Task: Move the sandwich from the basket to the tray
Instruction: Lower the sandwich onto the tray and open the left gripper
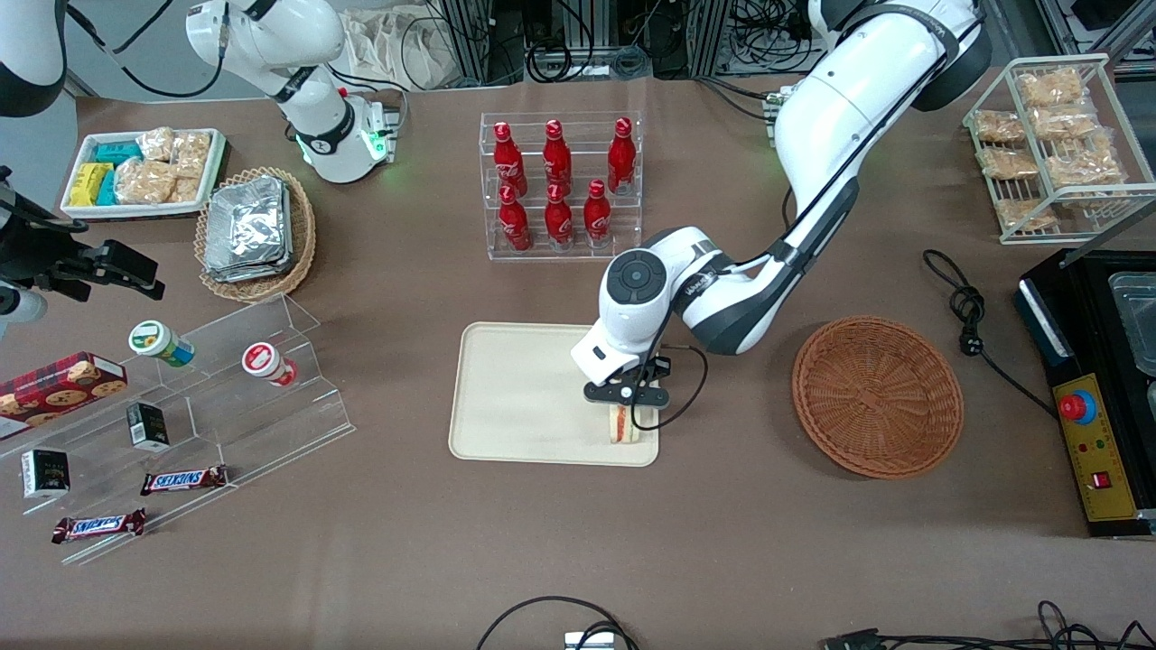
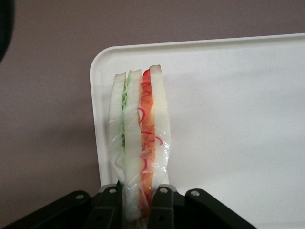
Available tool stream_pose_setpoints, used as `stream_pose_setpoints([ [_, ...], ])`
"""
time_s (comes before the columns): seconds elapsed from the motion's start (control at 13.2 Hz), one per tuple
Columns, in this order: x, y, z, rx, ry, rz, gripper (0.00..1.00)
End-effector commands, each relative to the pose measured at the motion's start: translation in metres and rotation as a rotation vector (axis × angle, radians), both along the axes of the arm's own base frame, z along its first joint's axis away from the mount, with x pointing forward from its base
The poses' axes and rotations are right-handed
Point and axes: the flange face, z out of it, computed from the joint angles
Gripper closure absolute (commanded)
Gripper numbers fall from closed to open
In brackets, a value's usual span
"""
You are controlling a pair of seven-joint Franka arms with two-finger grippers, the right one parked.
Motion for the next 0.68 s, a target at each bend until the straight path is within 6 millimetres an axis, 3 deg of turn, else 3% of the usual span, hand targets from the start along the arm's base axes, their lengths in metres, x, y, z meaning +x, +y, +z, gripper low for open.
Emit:
stream_pose_setpoints([
  [0.0,0.011,-0.005,-0.004,-0.008,-0.02,0.017,0.88],
  [0.08,0.011,-0.005,-0.008,-0.005,-0.015,0.018,0.8],
  [0.15,0.014,0.0,-0.012,0.003,-0.015,0.026,0.58],
  [0.23,0.014,0.001,-0.016,0.006,-0.011,0.026,0.22],
  [0.3,0.013,0.0,-0.018,0.007,-0.008,0.024,0.01],
  [0.61,0.014,-0.002,-0.017,-0.021,-0.024,0.025,0.0],
])
